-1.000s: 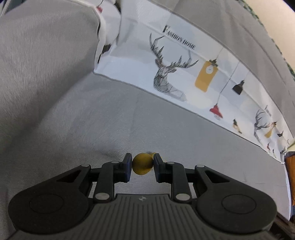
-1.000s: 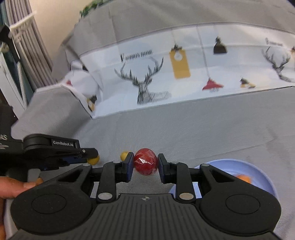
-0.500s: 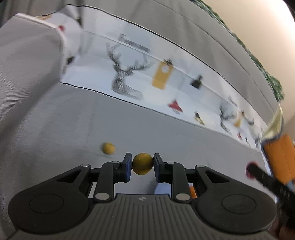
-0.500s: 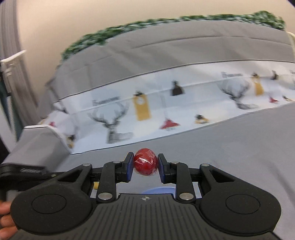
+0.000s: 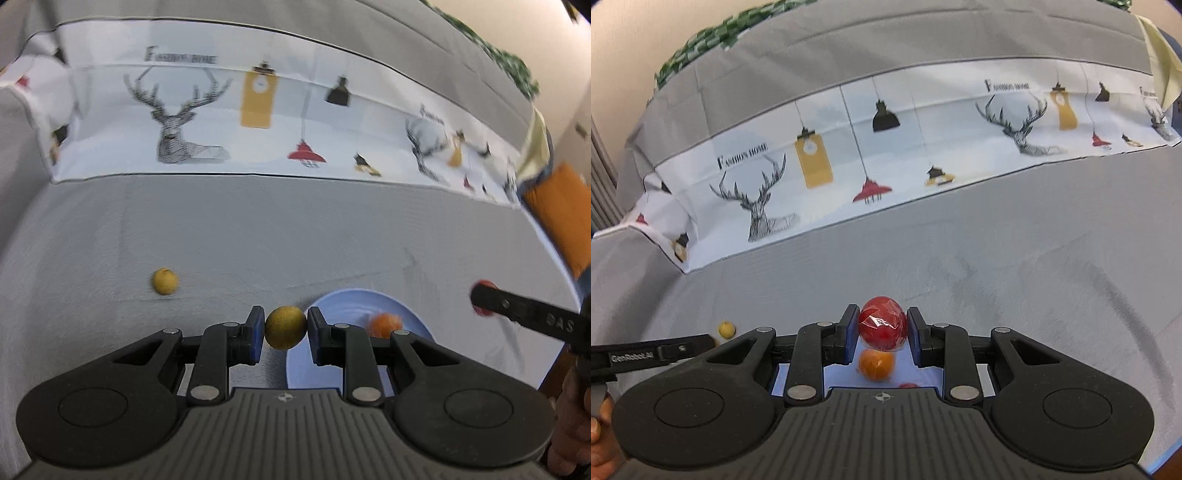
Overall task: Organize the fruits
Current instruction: 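Carry the yellow fruit and wrapped red fruit over the plate with both tools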
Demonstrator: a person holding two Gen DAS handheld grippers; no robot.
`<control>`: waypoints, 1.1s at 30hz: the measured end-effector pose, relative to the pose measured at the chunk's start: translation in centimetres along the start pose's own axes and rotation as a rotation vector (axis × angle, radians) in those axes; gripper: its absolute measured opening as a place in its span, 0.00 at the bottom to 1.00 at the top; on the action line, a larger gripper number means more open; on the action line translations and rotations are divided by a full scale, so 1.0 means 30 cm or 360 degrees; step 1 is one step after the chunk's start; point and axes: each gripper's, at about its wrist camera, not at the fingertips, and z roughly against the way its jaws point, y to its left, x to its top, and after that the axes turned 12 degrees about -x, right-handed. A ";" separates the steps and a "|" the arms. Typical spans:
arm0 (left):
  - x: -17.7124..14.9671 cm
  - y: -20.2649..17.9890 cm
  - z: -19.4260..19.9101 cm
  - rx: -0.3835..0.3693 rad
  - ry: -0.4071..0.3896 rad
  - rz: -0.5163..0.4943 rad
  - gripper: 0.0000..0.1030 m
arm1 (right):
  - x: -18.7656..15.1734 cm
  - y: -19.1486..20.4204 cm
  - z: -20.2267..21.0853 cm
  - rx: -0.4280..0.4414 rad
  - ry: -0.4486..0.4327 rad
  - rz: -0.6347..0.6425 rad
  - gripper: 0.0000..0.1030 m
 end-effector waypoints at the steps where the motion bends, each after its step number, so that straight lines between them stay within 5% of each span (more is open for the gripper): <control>1: -0.004 -0.011 -0.007 -0.0005 0.0010 -0.0029 0.26 | -0.002 0.006 -0.008 0.0001 0.0013 0.0003 0.28; 7: -0.024 -0.061 -0.032 0.0019 0.0041 -0.0208 0.26 | -0.027 0.050 -0.052 0.0024 0.0089 0.0048 0.28; 33: -0.106 -0.119 -0.132 0.0027 0.0276 -0.0440 0.26 | -0.058 0.116 -0.086 -0.0018 0.0108 0.0188 0.28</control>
